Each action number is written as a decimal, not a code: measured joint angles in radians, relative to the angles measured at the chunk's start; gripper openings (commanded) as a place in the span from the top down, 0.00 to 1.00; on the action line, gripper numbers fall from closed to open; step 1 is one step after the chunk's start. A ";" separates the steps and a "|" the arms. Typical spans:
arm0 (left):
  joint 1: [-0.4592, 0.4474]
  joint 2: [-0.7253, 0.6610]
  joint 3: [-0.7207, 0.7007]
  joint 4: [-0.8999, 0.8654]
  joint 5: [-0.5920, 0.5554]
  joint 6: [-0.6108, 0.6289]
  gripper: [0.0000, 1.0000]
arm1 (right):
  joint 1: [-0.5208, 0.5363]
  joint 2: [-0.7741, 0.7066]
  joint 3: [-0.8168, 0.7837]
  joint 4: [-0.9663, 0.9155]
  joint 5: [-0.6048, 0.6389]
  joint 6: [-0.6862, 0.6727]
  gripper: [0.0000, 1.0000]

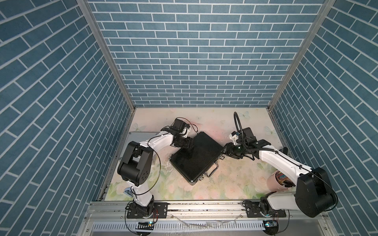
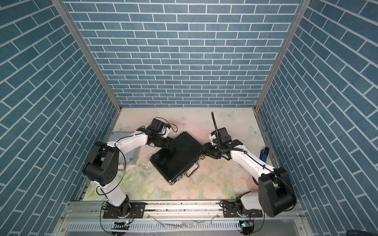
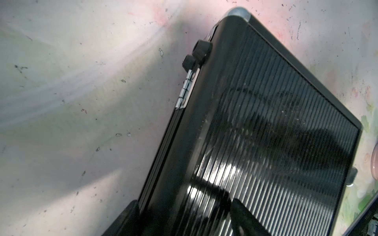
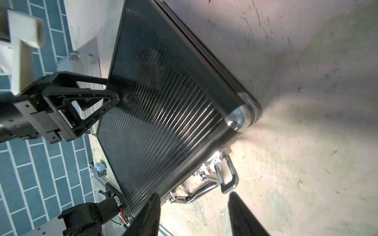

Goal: Close the poker set cases
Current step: Adjust the poker set case at the center of the board, then fasten the fastener on the poker set case.

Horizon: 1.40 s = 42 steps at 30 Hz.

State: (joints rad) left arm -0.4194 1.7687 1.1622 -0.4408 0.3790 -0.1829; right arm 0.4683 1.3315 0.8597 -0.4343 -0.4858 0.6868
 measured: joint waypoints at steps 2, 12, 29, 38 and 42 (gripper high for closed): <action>0.000 -0.002 -0.003 0.003 0.000 0.000 0.30 | 0.009 -0.022 -0.016 0.002 -0.001 0.031 0.54; 0.000 -0.002 -0.003 0.003 0.000 0.000 0.29 | 0.031 -0.028 -0.111 0.074 0.022 0.148 0.78; -0.001 -0.002 -0.003 0.003 0.000 0.000 0.28 | 0.031 0.033 -0.128 0.147 0.080 0.181 0.86; -0.001 -0.002 -0.003 0.003 0.000 0.000 0.28 | 0.031 0.087 -0.173 0.209 0.090 0.182 0.89; -0.001 -0.002 -0.003 0.002 0.000 0.000 0.27 | 0.031 0.105 -0.185 0.253 0.090 0.197 0.89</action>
State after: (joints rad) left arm -0.4202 1.7672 1.1595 -0.4385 0.3794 -0.1833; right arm 0.4992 1.4368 0.6746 -0.1814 -0.3958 0.8837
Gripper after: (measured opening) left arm 0.725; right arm 0.109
